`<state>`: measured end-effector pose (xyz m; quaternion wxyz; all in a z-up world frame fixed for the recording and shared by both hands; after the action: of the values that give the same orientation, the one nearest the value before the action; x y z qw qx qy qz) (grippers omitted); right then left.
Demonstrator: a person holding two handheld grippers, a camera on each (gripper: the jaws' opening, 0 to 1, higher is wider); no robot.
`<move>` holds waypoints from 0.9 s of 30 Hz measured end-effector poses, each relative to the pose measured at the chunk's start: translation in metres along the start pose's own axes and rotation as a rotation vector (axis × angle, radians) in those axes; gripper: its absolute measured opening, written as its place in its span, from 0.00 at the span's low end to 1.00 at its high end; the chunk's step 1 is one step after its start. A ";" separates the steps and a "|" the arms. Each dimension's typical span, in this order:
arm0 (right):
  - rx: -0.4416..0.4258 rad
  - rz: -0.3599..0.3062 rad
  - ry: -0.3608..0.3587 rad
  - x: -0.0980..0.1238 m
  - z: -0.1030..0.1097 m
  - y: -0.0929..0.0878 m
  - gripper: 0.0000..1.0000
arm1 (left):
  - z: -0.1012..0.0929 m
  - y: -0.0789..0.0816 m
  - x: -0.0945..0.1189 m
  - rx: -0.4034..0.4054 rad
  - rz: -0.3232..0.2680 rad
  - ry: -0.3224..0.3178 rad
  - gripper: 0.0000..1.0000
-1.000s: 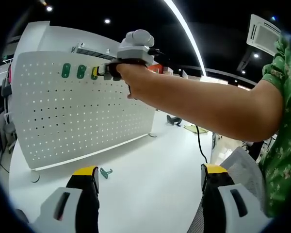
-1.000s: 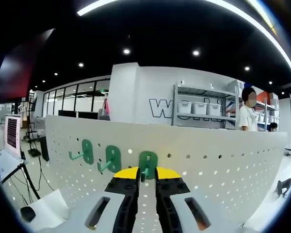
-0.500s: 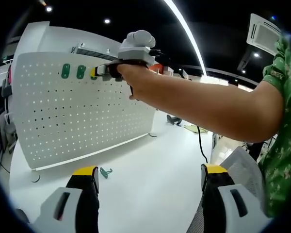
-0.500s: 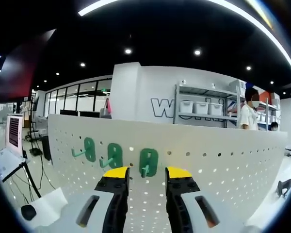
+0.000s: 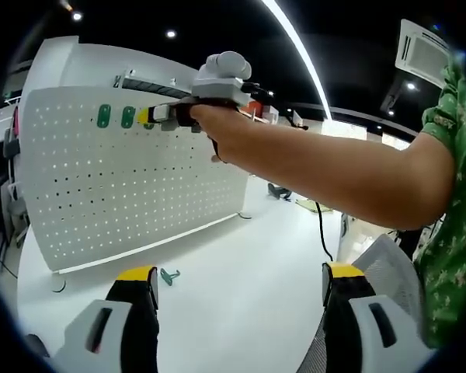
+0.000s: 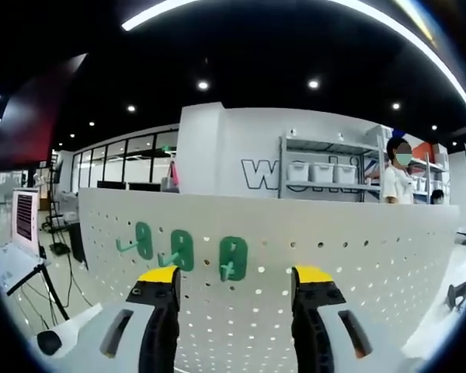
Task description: Insert the hook assembly into the mounting plate slot until the hook locks in place.
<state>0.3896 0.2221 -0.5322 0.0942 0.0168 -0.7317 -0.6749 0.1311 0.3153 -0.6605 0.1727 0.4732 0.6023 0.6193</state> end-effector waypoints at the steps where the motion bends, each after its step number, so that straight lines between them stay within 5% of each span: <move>1: -0.005 -0.009 -0.001 0.001 -0.002 0.001 0.64 | -0.001 0.000 0.000 0.000 0.000 0.001 0.90; 7: -0.010 -0.002 0.007 0.006 -0.007 -0.003 0.76 | -0.006 0.002 0.001 -0.006 0.001 0.008 0.90; 27: 0.018 -0.009 0.036 0.035 -0.021 -0.003 0.79 | -0.021 0.008 0.003 -0.023 0.007 0.039 0.89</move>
<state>0.3582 0.1957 -0.5299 0.1040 0.0330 -0.7358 -0.6684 0.1157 0.3039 -0.6487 0.1641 0.4609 0.5968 0.6359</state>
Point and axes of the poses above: the point that each gripper's makers call its tool centre point, and the gripper's own axes: x roughly backward along the fingers, z roughly to its left, y roughly out of its top, the point moved 2 cm from there along x, roughly backward along the fingers, and after that the axes turned 7 degrees about z, right-handed, at the moved point
